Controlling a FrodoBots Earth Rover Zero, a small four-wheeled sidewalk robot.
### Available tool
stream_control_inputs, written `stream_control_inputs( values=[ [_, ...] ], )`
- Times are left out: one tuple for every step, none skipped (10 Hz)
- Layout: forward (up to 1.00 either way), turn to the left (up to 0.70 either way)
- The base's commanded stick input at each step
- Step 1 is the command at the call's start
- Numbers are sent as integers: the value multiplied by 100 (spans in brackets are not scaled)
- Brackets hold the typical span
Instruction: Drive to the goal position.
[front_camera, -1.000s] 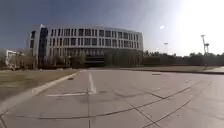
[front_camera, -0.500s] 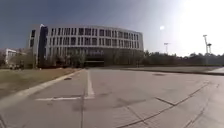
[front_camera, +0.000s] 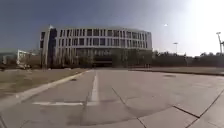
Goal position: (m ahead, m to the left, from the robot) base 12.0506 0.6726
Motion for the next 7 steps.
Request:
stream_control_inputs(
  values=[
    [70, 0],
    [70, 0],
    [70, 0],
    [70, 0],
    [70, 0],
    [70, 0],
    [70, 0]
  ],
)
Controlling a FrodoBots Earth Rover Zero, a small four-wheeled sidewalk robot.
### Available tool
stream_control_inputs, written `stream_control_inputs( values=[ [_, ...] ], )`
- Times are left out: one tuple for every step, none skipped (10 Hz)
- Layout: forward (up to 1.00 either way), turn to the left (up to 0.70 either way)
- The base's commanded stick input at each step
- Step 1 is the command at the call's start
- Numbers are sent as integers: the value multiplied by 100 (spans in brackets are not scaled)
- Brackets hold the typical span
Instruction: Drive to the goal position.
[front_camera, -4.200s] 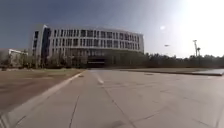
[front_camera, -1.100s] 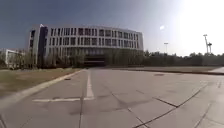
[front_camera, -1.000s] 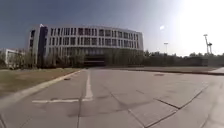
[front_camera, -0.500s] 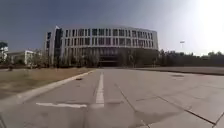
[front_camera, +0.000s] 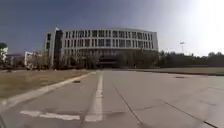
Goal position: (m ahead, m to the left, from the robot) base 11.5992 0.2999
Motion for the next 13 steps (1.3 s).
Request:
stream_control_inputs(
  values=[
    [70, 0],
    [70, 0],
    [70, 0],
    [70, 0],
    [70, 0],
    [70, 0],
    [70, 0],
    [70, 0],
    [70, 0],
    [70, 0],
    [70, 0],
    [70, 0],
    [70, 0]
  ],
)
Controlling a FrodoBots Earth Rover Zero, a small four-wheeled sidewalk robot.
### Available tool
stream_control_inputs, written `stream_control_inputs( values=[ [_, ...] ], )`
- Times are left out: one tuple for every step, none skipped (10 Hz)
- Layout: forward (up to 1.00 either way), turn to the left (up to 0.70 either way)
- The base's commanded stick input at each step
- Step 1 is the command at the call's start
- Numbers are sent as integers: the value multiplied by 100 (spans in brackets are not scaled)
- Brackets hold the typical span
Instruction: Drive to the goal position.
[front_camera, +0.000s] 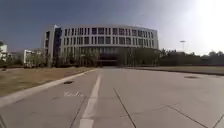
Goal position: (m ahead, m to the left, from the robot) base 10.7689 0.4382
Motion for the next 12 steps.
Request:
stream_control_inputs(
  values=[
    [70, 0],
    [70, 0],
    [70, 0],
    [70, 0],
    [70, 0],
    [70, 0],
    [70, 0],
    [70, 0],
    [70, 0],
    [70, 0],
    [70, 0],
    [70, 0]
  ],
)
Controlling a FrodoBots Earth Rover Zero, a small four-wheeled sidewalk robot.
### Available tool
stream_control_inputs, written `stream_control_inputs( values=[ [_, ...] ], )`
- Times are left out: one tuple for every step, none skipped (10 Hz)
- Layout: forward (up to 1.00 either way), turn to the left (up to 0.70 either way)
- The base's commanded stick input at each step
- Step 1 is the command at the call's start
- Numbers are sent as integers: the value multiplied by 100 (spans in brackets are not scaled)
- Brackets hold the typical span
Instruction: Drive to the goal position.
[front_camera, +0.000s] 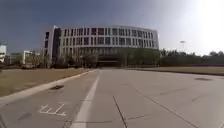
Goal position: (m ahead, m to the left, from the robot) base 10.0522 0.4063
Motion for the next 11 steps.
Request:
stream_control_inputs(
  values=[
    [70, 0],
    [70, 0],
    [70, 0],
    [70, 0],
    [70, 0],
    [70, 0],
    [70, 0],
    [70, 0],
    [70, 0],
    [70, 0],
    [70, 0]
  ],
)
